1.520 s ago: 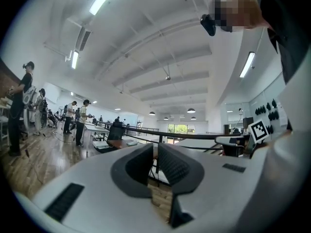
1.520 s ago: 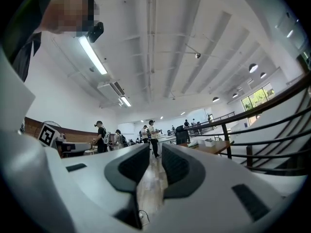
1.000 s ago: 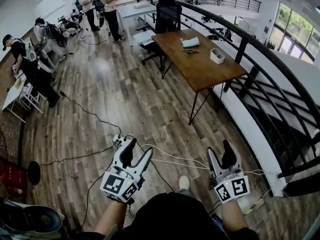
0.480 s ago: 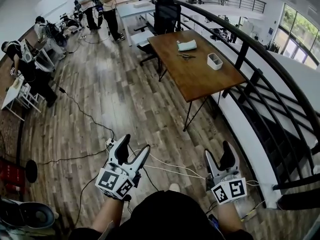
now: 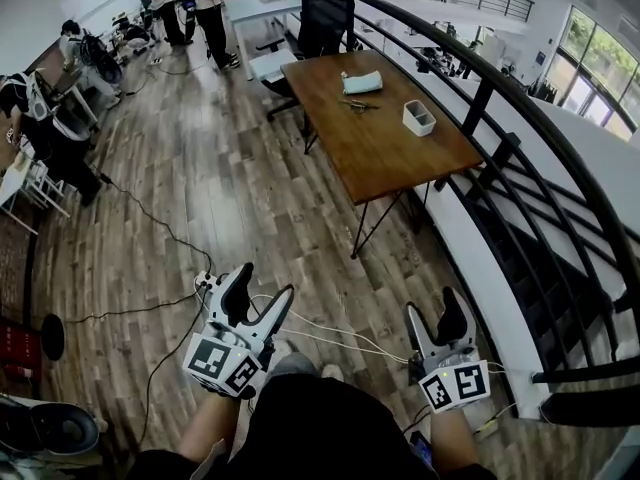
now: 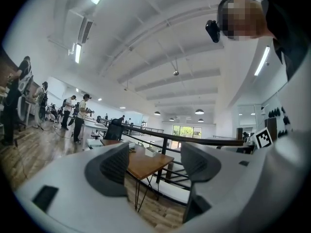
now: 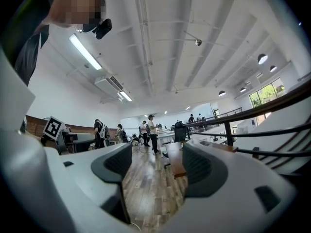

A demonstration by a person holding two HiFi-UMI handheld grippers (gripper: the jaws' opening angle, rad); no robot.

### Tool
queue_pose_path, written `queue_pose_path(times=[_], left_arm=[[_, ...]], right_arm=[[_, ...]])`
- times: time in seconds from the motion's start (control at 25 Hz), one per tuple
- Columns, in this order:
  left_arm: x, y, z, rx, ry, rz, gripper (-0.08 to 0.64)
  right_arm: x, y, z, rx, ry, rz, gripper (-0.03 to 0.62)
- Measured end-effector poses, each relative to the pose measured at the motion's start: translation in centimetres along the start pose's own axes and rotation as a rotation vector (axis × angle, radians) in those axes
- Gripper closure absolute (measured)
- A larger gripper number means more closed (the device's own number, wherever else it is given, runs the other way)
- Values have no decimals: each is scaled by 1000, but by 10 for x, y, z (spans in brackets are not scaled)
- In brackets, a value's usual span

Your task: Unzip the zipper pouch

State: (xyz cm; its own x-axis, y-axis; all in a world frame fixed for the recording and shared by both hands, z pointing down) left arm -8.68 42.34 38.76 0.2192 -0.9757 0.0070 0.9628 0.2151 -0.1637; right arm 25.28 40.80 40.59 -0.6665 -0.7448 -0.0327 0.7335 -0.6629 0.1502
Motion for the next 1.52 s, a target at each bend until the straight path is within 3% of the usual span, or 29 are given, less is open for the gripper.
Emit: queue_pose_path(times=[0.28, 0.52, 1.08, 1.52], left_arm=[[36, -17, 8, -47, -31, 14, 238], [82, -37, 1, -30, -15, 60, 238], [188, -140, -14, -63, -6, 56, 238], [242, -192, -25, -58, -6, 113, 238]], right_arm=[[18, 16, -1, 3, -14, 25, 287], [60, 32, -7, -17, -12, 48, 298], [209, 59, -21, -71, -51, 33, 314], [272, 61, -23, -64, -45, 75, 328]])
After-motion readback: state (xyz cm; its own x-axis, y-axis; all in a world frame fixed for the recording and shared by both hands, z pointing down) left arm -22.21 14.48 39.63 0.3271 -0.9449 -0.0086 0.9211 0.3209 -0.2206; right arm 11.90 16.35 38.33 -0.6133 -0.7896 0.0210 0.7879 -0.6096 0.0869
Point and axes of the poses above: the fingertips, and each gripper's own axes: x forward along the fingers, y to its right, z out of its underside, the point moved 8 cm from there along -x, backward along the fingers, and after that the axes turned 10 degrees about -z, right-handed, at the moved point
